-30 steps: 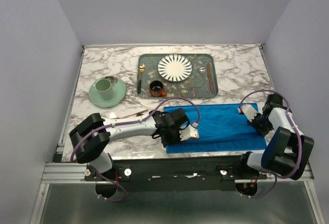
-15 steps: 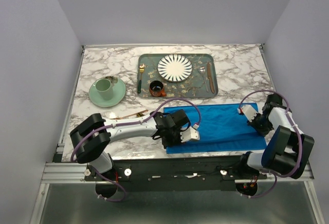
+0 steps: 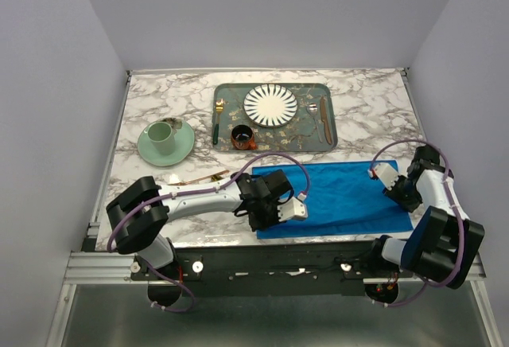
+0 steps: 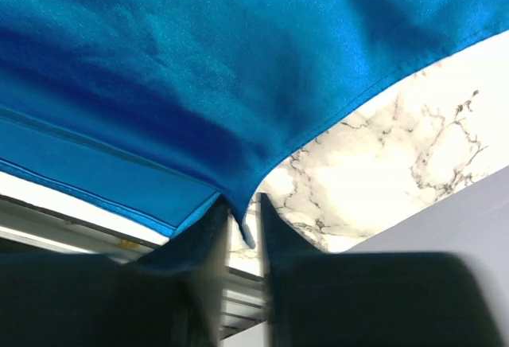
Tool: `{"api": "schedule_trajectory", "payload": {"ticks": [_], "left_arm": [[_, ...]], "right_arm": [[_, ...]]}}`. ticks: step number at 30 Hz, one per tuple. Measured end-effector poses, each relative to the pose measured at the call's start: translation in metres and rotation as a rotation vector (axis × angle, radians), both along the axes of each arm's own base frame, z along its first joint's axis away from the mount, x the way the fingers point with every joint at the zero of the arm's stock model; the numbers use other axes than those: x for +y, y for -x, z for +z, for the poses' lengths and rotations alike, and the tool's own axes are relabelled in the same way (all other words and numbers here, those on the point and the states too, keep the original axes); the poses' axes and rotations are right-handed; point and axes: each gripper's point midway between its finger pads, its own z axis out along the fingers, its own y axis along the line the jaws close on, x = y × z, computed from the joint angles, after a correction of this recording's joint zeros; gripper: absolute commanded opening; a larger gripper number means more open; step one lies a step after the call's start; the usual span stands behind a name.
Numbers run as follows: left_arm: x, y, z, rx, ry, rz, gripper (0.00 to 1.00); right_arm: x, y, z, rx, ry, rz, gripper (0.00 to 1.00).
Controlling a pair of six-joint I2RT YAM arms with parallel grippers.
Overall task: Fold the napkin into a case and place the utensils inside
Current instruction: Fold and flatten the napkin at the center of the board.
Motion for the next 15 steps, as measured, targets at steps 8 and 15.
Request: {"api": "schedule_trajectory", "payload": {"ticks": [8,15], "left_arm": [[0.006,0.014,0.023,0.034,0.048,-0.046,0.50],[0.012,-0.003,0.040,0.013,0.103,0.009,0.48]], "right_arm": [[0.006,-0.003,0.026,0.010,-0.049,0.015,0.54],[0.020,-0.016,0.059,-0.025,-0.146,0.017,0.47]]}}
